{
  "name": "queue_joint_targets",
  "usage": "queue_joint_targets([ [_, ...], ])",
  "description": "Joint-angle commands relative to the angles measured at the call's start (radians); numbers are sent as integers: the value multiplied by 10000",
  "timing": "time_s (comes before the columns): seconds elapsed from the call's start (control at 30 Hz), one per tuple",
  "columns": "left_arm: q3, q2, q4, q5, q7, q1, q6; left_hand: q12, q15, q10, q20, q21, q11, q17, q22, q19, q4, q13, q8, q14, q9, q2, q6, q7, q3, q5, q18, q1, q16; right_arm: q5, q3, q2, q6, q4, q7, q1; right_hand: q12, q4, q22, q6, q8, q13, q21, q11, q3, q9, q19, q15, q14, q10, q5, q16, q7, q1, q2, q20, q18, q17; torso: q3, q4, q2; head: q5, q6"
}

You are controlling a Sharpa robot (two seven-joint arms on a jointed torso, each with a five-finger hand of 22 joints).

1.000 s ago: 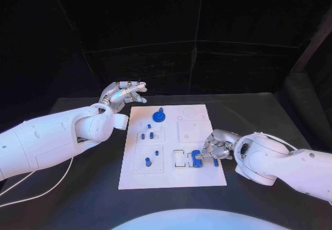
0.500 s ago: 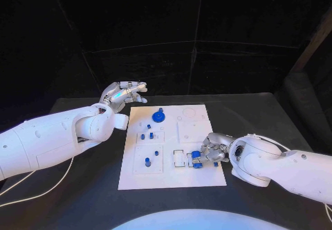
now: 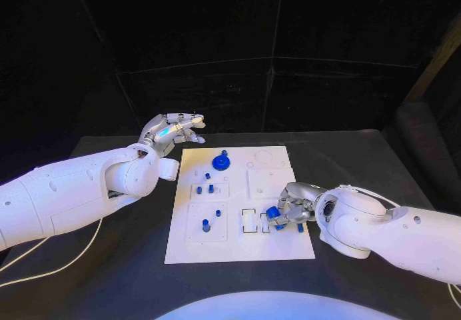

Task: Assemble the parts on the task board

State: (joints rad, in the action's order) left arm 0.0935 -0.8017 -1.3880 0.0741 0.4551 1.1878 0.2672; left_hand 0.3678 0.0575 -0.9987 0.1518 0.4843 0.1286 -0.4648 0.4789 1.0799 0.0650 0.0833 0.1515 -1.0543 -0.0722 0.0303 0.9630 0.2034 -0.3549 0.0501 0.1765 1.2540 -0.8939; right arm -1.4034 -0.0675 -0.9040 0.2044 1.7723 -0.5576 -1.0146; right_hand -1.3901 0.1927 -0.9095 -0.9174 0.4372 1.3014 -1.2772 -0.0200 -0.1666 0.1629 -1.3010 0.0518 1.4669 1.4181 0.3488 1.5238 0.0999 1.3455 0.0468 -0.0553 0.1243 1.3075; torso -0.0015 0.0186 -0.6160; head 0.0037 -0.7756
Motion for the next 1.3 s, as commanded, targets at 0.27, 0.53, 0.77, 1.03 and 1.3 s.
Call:
queue_joint_targets([
  [0.27, -1, 0, -15, -71, 34, 15, -109, 46, -26, 77, 32, -63, 30, 21, -12, -17, 77, 13, 44, 70, -10, 11, -75, 1, 21, 19, 49, 130, -48, -84, -78, -344, 177, 184, -215, 81, 58, -337, -22, -6, 44, 46, -48, 0, 461, -85, 26, -24, 828, 0, 1521, 25, 31, 628, -328, -32, -96, 1625, 2, 9, -4, -37, 13],
  [0.53, 0, 33, 2, -71, 17, 14, -129, 46, -26, 77, 32, -63, 30, 21, -12, -17, 77, 13, 44, 70, -10, 11, -75, 1, 21, 19, 49, 130, -48, 995, -76, -482, 1153, 370, -19, 80, 68, -205, -69, -92, -5, 92, -76, 13, 705, -165, 11, -15, 834, 25, 2002, 36, 15, 491, -350, -26, -102, 1651, -5, -8, -3, -58, 63],
  [0.77, 0, 37, -4, -71, 31, 13, -118, 54, -27, 82, 30, -61, 29, 27, -13, -17, 89, 12, 50, 73, -9, 12, -78, 1, 21, 19, 49, 142, -51, 1358, -74, -531, 2556, 475, 654, 80, 101, -7, -136, -376, 18, 92, -112, 92, 871, -203, -21, 41, 835, 44, 2196, 35, -84, 284, -291, 12, -107, 1653, -10, -2, -2, -41, 104],
  [1.03, 0, 39, -7, -71, 45, 13, -113, 54, -27, 82, 30, -61, 29, 27, -13, -17, 89, 12, 50, 73, -9, 12, -78, 1, 21, 19, 49, 142, -51, 1496, -71, -416, 2798, 653, 1002, 79, 92, 203, -214, -515, -23, 139, -153, 129, 943, -251, -69, 80, 844, 96, 2224, 51, -124, 51, -179, 54, -121, 1689, -9, -16, -6, 26, 76],
  [1.3, 0, 50, 1, -71, 46, 13, -120, 54, -27, 82, 30, -61, 29, 27, -13, -17, 89, 12, 50, 73, -9, 12, -78, 1, 21, 19, 49, 142, -51, 1536, -69, 4, 2094, 553, 849, 79, 107, 409, -253, -670, -28, 150, -172, 159, 973, -266, -91, 102, 852, 122, 2191, 65, -166, -163, -151, 75, -128, 1721, -13, -8, -7, 84, 39],
])
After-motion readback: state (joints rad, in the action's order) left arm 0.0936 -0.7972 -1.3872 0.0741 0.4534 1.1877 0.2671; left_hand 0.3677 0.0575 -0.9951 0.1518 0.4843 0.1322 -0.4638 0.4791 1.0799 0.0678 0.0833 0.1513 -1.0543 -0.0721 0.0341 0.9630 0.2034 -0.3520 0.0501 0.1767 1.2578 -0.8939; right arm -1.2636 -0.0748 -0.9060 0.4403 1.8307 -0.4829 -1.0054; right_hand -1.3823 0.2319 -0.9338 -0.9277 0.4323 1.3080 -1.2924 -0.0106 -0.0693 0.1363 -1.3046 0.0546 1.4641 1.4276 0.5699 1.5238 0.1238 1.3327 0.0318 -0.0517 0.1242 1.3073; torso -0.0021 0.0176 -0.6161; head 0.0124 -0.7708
